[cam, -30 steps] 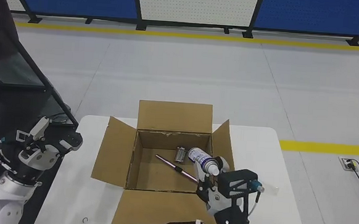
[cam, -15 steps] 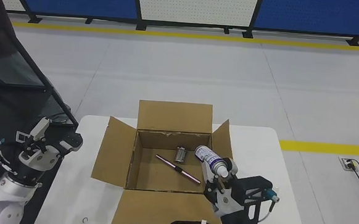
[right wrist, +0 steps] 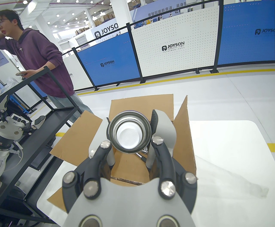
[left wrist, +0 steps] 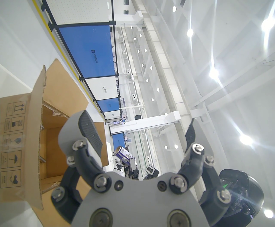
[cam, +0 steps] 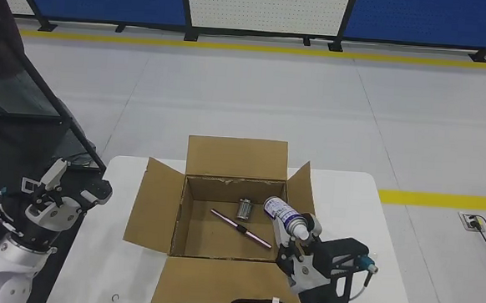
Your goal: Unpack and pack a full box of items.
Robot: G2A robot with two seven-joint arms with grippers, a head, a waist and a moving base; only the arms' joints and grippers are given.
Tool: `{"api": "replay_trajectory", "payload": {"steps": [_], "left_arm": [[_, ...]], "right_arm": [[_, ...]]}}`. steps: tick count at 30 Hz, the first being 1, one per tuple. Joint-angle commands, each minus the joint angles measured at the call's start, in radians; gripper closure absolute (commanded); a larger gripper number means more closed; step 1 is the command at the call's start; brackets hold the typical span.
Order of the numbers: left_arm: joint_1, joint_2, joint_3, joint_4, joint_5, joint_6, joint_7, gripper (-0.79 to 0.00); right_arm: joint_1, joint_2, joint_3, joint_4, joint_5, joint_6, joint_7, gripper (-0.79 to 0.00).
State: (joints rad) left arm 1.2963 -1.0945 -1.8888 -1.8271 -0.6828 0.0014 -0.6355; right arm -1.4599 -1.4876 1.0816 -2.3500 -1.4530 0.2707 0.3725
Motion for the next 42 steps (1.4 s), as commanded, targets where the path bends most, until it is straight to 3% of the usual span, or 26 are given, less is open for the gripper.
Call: {"api": "replay_trajectory", "payload": {"steps": [1, 24, 28, 34, 38, 42], "left_arm": [[0.0, 0.0, 0.0, 0.0, 0.0, 0.0, 0.0, -0.785], [0.0, 0.0, 0.004, -0.005, 0.001, 0.002, 0.001, -0.785], [-0.058, 0.007, 0.028, -0.001, 0.02, 0.038, -0.039, -0.785], [-0.152, 0.022, 0.048, 0.094, 0.048, 0.077, -0.145, -0.785], [-0.178, 0.027, 0.047, 0.136, 0.053, 0.08, -0.183, -0.785], [-0.178, 0.027, 0.047, 0.136, 0.053, 0.08, -0.183, -0.785]], "right_arm": [[0.0, 0.0, 0.0, 0.0, 0.0, 0.0, 0.0, 0.0], [-0.016, 0.001, 0.015, 0.0, 0.005, -0.003, -0.028, 0.0], [-0.053, 0.001, 0.064, 0.0, 0.021, 0.057, -0.078, 0.0], [-0.152, 0.003, 0.145, 0.0, 0.1, 0.094, -0.154, 0.0], [-0.236, 0.007, 0.194, 0.0, 0.209, 0.052, -0.25, 0.0], [-0.291, 0.007, 0.235, 0.0, 0.329, -0.029, -0.422, 0.0]]}}
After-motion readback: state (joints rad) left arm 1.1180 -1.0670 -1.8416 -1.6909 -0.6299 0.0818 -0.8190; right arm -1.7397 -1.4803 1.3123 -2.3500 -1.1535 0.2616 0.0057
